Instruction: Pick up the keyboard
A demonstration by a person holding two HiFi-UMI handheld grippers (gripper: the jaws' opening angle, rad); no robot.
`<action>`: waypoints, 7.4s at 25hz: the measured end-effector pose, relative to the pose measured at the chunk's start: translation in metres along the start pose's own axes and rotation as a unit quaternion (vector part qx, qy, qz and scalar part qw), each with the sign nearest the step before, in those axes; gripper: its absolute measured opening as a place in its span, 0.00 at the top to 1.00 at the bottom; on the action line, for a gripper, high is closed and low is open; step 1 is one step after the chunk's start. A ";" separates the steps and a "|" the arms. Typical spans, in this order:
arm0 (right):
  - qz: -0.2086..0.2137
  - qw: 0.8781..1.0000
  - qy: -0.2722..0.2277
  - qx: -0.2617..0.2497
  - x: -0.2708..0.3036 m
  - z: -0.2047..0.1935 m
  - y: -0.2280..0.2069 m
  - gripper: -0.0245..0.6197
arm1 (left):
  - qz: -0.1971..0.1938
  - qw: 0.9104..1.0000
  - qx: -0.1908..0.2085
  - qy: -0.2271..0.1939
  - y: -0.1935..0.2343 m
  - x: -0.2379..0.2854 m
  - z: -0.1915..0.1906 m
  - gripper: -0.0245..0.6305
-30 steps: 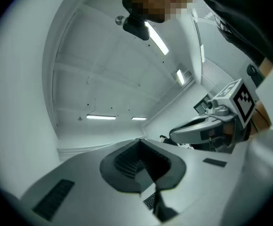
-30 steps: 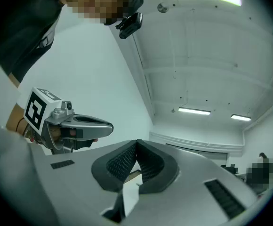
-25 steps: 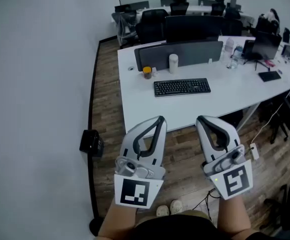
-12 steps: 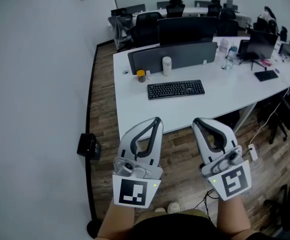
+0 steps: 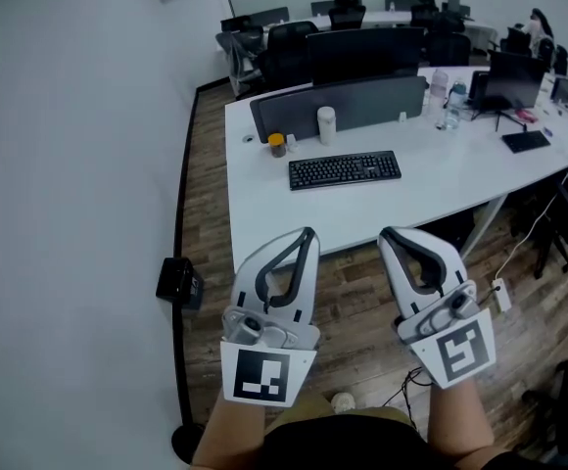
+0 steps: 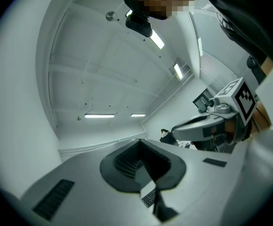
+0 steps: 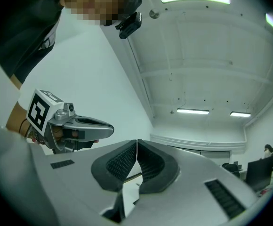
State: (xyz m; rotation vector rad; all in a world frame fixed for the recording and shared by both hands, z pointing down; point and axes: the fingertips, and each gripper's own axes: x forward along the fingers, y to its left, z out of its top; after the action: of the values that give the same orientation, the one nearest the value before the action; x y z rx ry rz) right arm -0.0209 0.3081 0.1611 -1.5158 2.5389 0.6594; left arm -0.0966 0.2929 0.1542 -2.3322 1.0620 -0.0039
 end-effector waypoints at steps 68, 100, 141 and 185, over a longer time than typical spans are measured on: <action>-0.073 0.994 0.070 -0.040 0.330 -0.176 -0.180 0.91 | -0.025 0.999 -0.036 -0.004 0.225 0.293 -0.227 0.95; -0.011 0.990 0.136 0.029 0.344 -0.297 -0.242 0.90 | -0.061 0.994 -0.081 0.040 0.179 0.370 -0.305 0.95; 0.007 0.884 0.429 0.184 0.227 -0.610 -0.348 0.51 | -0.056 0.877 -0.279 0.388 0.093 0.353 -0.617 0.41; -0.017 0.777 0.519 0.355 0.165 -0.717 -0.353 0.48 | -0.070 0.748 -0.392 0.530 0.074 0.310 -0.703 0.40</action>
State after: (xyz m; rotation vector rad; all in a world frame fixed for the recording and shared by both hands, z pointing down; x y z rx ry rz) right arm 0.2900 -0.2701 0.6465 -1.8057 2.7267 -1.4170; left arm -0.0968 -0.3099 0.6364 -3.2258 1.5829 -1.3356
